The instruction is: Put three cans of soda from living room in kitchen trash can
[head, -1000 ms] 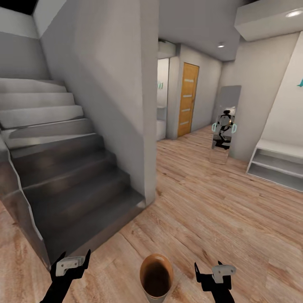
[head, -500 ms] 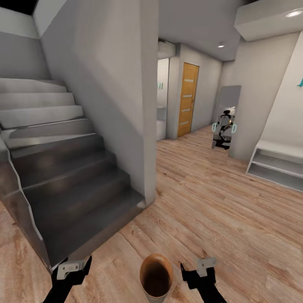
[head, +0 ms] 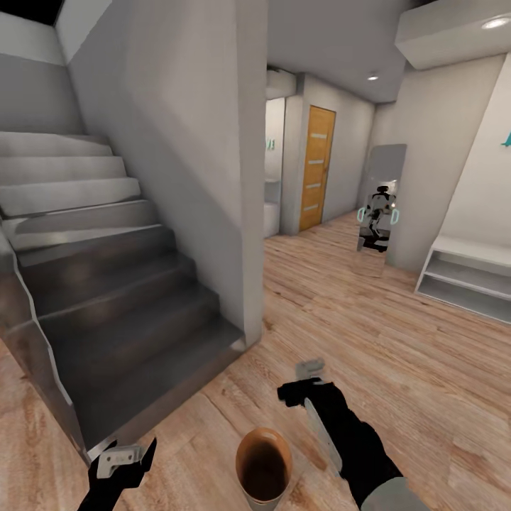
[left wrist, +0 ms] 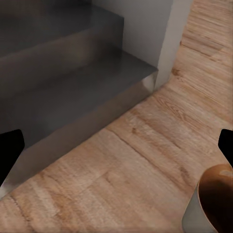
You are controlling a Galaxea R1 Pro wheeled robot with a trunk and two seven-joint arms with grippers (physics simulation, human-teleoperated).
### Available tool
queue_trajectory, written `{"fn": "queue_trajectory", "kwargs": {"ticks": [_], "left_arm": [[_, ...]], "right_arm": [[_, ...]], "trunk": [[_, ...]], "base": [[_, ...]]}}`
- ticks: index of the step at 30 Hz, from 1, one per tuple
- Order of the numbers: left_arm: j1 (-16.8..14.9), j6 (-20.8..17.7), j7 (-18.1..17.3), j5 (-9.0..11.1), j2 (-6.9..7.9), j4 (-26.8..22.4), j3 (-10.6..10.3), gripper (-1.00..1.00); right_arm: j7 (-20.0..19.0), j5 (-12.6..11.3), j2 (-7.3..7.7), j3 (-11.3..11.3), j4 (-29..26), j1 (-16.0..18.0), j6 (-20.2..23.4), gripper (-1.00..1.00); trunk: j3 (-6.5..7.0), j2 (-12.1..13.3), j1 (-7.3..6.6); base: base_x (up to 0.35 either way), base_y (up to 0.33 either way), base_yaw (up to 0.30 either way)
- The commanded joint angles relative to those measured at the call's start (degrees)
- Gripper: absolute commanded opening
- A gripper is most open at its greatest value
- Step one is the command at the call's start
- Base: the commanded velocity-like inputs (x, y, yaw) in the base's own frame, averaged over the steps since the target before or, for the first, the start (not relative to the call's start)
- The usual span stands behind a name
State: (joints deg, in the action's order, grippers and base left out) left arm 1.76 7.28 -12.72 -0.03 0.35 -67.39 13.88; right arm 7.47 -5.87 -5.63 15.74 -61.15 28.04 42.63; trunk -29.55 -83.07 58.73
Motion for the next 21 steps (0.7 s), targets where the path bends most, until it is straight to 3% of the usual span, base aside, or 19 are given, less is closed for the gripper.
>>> {"fn": "queue_trajectory", "kwargs": {"ticks": [1, 6, 7, 9, 11, 21], "left_arm": [[0.0, 0.02, 0.0, -0.01, -0.02, 0.03, 0.0, 1.0], [0.0, 0.05, -0.02, -0.09, -0.06, 0.11, 0.01, 1.0], [0.0, 0.04, -0.04, -0.09, -0.07, 0.11, 0.01, 1.0], [0.0, 0.03, -0.06, -0.05, -0.08, 0.09, -0.01, 1.0], [0.0, 0.04, -0.09, -0.02, -0.08, 0.08, -0.04, 1.0], [0.0, 0.02, -0.03, -0.14, -0.09, 0.14, -0.07, 1.0]], "right_arm": [[-0.11, -1.03, -0.01, -0.19, 2.29, 1.85, 0.83, 1.0], [-0.33, -4.29, 0.09, -0.66, 16.77, 10.14, 2.06, 1.0], [-0.37, -4.9, 0.16, -0.74, 23.08, 13.17, 1.05, 1.0], [-0.43, -5.31, 0.24, -0.83, 29.14, 15.91, -1.1, 1.0], [-0.49, -5.84, 0.69, -0.92, 38.83, 20.17, -5.31, 1.0], [-0.54, -6.19, 1.07, -0.87, 46.46, 23.28, -8.67, 1.0]], "trunk": [[-0.01, 0.0, 0.0], [-0.01, 0.0, 0.0], [-0.01, 0.0, 0.0], [-0.01, 0.0, 0.0], [-0.01, 0.0, 0.0], [-0.01, 0.0, 0.0]], "base": [[0.0, 0.0, 0.0], [0.0, 0.0, 0.0], [0.0, 0.0, 0.0], [0.0, 0.0, 0.0], [0.0, 0.0, 0.0], [0.0, 0.0, 0.0]]}}
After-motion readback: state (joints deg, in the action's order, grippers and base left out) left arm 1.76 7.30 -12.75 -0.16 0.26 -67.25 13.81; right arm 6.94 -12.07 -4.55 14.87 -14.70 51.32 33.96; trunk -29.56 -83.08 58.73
